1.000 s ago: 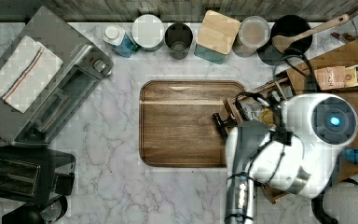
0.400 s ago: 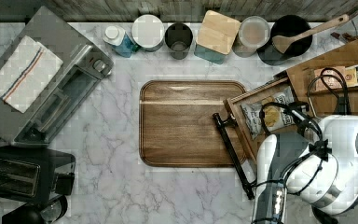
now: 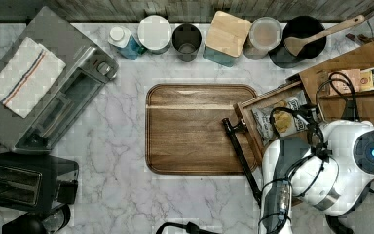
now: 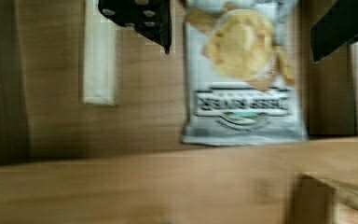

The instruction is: Pick up the butter.

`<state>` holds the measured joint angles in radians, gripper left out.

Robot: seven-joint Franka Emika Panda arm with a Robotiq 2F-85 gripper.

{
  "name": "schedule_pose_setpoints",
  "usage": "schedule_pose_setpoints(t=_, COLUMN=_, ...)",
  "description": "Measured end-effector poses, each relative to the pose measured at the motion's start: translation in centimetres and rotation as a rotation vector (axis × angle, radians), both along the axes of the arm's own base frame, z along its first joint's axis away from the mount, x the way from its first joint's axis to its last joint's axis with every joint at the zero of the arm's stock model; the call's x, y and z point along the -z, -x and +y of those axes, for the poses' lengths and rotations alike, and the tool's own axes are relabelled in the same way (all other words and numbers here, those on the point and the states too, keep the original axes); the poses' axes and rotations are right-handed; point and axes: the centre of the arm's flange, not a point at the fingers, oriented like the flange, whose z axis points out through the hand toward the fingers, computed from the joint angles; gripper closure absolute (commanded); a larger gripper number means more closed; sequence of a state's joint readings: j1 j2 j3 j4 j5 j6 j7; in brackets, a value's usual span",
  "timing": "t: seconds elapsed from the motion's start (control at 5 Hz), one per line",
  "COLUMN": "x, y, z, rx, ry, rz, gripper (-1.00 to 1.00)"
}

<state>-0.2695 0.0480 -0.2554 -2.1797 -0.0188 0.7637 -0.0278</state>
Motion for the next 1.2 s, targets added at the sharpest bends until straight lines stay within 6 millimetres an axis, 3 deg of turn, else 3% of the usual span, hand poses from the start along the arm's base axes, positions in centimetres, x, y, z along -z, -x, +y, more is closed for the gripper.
schedule_pose_setpoints(t=0.4, x=5.5, y=4.1, z=-1.2, rx=0.044, ry=-0.044, rz=0.122, gripper=-1.00)
schedule_pose_setpoints(t=0.8, x=8.7, y=6.3, z=-2.7, rx=0.103, ry=-0.009, rz=0.078, gripper=-1.00)
schedule_pose_setpoints(t=1.2, x=11.8, y=7.8, z=-2.1, rx=0.111, ry=-0.064, rz=0.187, gripper=-1.00)
